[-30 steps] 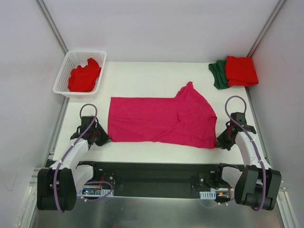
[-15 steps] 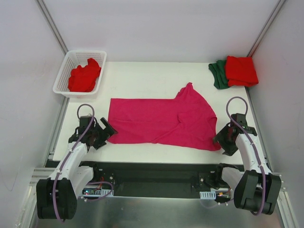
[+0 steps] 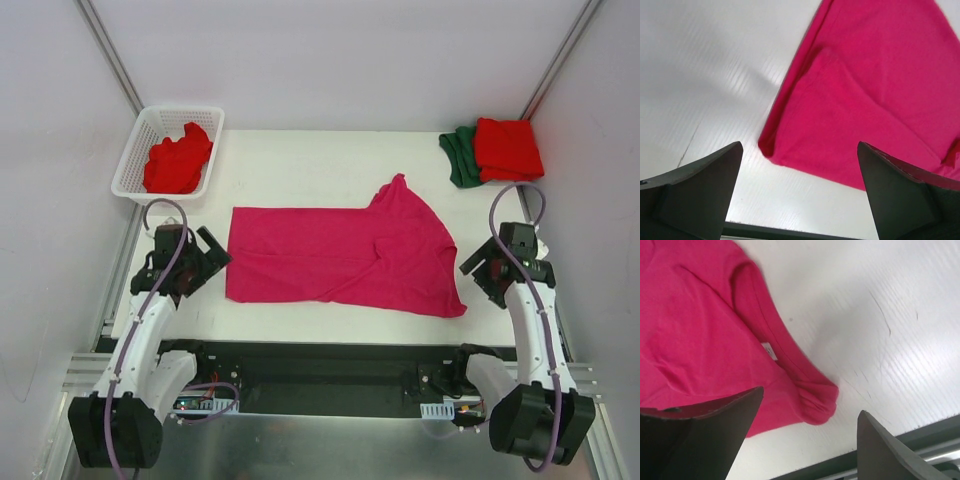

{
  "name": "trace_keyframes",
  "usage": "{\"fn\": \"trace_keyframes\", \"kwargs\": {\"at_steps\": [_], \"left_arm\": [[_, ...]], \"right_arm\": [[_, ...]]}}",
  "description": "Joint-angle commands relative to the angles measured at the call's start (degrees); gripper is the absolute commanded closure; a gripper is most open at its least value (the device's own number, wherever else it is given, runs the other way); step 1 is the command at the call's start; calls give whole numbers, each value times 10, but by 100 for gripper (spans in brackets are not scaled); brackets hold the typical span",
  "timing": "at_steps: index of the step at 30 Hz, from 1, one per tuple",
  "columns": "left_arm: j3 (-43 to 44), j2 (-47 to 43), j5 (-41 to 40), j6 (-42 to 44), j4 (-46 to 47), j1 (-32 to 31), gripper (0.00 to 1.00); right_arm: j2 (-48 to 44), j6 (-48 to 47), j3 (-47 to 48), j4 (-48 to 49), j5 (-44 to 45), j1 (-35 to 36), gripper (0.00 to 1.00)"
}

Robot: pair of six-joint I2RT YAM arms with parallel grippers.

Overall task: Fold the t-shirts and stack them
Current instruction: Fold the flattened tshirt in 1/3 of the way

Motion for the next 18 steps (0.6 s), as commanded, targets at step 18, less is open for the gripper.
{"fn": "trace_keyframes", "kwargs": {"at_steps": [18], "left_arm": [[119, 295, 46, 127, 405, 2, 1]], "right_arm": [[369, -72, 267, 309, -203, 81, 18]]}}
